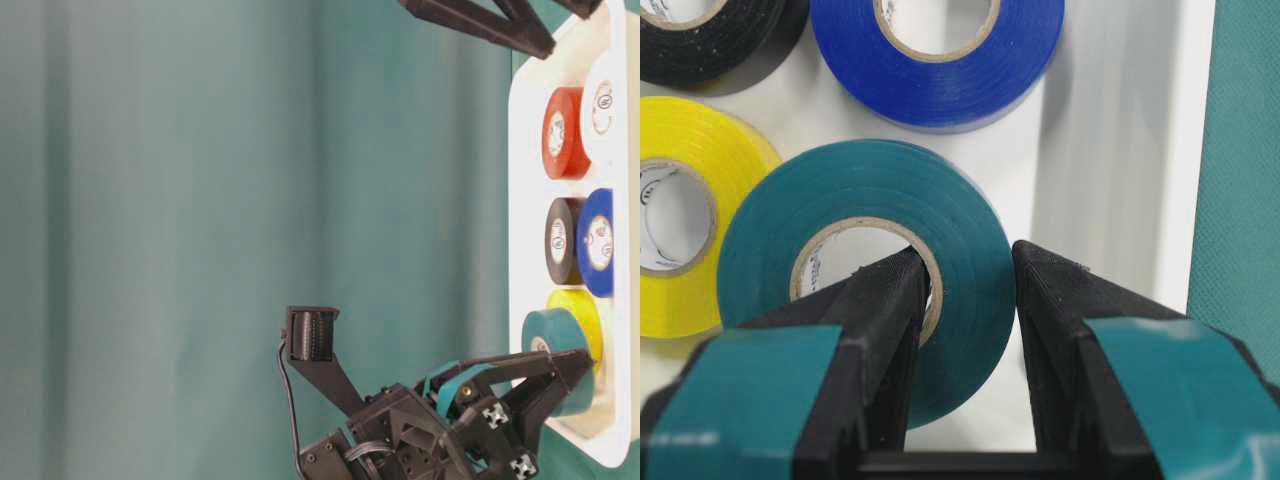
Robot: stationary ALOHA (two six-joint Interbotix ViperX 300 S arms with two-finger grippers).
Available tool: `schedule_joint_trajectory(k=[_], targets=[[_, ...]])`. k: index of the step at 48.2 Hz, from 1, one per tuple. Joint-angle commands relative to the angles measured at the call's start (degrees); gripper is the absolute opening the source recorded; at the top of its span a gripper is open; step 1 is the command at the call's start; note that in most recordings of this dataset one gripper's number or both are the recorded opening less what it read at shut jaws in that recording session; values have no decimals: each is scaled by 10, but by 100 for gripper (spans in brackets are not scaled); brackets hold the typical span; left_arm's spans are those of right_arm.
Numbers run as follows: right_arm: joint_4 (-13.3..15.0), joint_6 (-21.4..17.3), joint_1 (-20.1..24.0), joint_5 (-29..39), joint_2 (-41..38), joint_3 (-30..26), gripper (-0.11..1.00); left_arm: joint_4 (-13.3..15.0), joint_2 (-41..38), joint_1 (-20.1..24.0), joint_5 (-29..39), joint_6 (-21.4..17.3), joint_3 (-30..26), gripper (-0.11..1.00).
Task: Put the tape alternately from left to right into the white case.
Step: 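Lift the teal roll and carry it into the tray's front left, then release the teal roll beside the blue roll and withdraw the left gripper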
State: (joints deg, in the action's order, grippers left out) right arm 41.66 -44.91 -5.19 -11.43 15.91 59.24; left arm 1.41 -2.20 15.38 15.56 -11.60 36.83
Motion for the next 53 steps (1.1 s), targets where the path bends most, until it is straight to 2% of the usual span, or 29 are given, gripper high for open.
schedule_joint_trajectory(k=[1,18,23,29,35,53], targets=[[-1,-1,3,-4,4,-4,79,-1,9,0,-5,-2,-4,-3],[-2,-2,2,-4,3,-4,79,-1,8,-2,-5,-1,-4,-2],[-2,-2,2,-4,4,-4,79,-2,9,-2,-5,-1,-4,12],[-2,-2,3,-4,4,-4,79,-2,9,-4,-5,-1,-4,39],[-2,-2,2,-4,4,-5,79,-1,11,-5,-5,-1,-4,53],[-2,-2,2,-4,4,-4,79,-2,15,-8,-5,-1,-4,53]])
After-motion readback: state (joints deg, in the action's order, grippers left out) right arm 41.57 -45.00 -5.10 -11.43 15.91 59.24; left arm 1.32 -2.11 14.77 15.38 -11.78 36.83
